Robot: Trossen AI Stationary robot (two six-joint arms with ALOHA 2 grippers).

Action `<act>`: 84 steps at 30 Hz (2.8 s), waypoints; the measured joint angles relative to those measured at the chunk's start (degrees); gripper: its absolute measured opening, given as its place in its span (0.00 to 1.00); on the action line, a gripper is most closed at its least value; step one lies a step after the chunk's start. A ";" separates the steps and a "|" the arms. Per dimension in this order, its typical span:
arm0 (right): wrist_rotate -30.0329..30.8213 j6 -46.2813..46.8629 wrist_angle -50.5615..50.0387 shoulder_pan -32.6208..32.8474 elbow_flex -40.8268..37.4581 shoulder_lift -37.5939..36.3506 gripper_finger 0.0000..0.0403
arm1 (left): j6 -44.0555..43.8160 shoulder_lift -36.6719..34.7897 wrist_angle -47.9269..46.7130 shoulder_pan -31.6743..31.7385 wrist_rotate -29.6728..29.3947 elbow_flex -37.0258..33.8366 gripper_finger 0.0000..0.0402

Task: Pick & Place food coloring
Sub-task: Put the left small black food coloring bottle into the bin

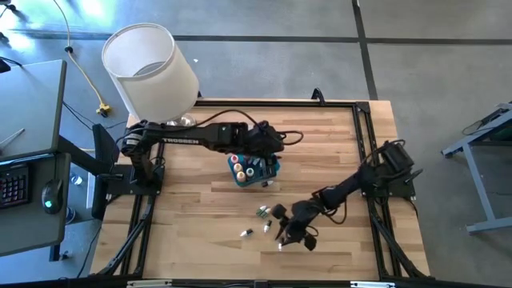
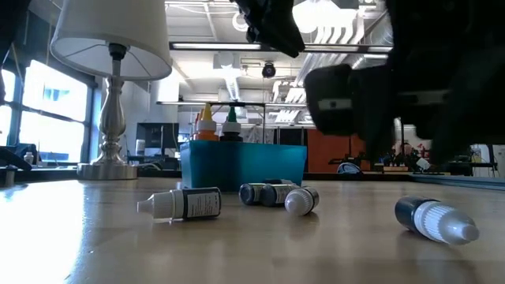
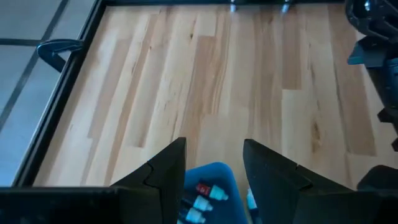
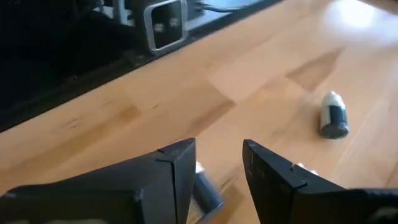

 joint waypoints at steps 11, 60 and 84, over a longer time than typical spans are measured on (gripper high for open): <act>-4.10 1.22 -0.25 -0.21 0.93 5.53 0.31 | 1.41 0.02 -0.06 0.02 -0.09 0.00 0.39; 23.27 20.46 -32.65 7.38 -2.36 -18.26 0.31 | 1.21 0.07 -0.48 0.03 0.11 -0.07 0.39; 17.84 9.67 -19.56 5.80 -4.61 -6.53 0.31 | 0.77 0.07 0.30 0.02 0.34 -0.07 0.39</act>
